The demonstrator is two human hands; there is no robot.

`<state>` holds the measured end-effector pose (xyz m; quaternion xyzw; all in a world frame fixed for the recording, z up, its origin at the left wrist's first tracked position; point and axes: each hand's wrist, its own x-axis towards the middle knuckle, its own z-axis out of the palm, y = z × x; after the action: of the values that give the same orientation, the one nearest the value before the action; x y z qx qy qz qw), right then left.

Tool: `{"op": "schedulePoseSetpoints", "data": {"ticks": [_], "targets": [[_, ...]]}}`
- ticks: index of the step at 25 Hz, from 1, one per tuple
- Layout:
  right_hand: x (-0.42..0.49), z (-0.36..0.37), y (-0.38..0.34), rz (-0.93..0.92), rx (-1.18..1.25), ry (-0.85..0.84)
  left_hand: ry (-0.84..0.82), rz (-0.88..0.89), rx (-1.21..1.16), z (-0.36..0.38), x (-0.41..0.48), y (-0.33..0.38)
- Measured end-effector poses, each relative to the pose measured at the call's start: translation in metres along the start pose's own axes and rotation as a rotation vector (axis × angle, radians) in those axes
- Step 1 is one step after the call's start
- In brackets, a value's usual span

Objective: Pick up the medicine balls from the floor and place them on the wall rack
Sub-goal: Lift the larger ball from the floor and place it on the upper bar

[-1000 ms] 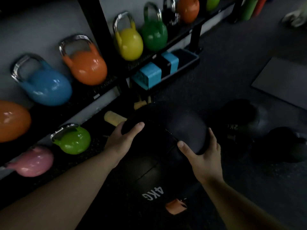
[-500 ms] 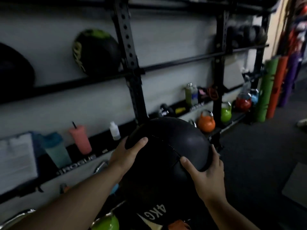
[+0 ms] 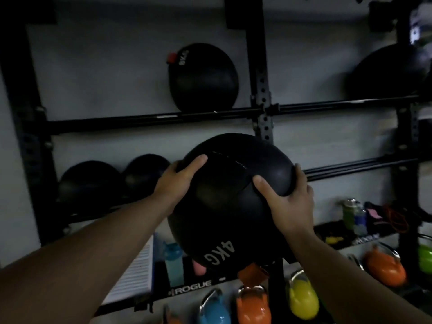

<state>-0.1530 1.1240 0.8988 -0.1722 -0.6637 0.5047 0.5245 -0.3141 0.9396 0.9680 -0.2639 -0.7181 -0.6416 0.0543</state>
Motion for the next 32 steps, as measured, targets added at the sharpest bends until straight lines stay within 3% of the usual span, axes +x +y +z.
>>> {"op": "schedulePoseSetpoints", "data": {"ticks": [13, 17, 26, 29, 32], "targets": [[0.096, 0.279, -0.175, -0.234, 0.335, -0.071, 0.227, 0.321, 0.058, -0.237, 0.172, 0.145], [0.136, 0.348, -0.213, -0.283, 0.404, -0.133, 0.398, 0.393, 0.091, -0.288, 0.217, 0.171], [0.248, 0.494, -0.239, -0.449, 0.427, -0.250, 0.649, 0.471, -0.004, -0.338, 0.333, 0.142], [0.270, 0.528, -0.255, -0.508, 0.413, -0.178, 0.760, 0.523, 0.110, -0.337, 0.348, 0.137], [0.288, 0.540, -0.268, -0.591, 0.444, -0.136, 0.792, 0.705, 0.445, -0.330, 0.343, 0.131]]}}
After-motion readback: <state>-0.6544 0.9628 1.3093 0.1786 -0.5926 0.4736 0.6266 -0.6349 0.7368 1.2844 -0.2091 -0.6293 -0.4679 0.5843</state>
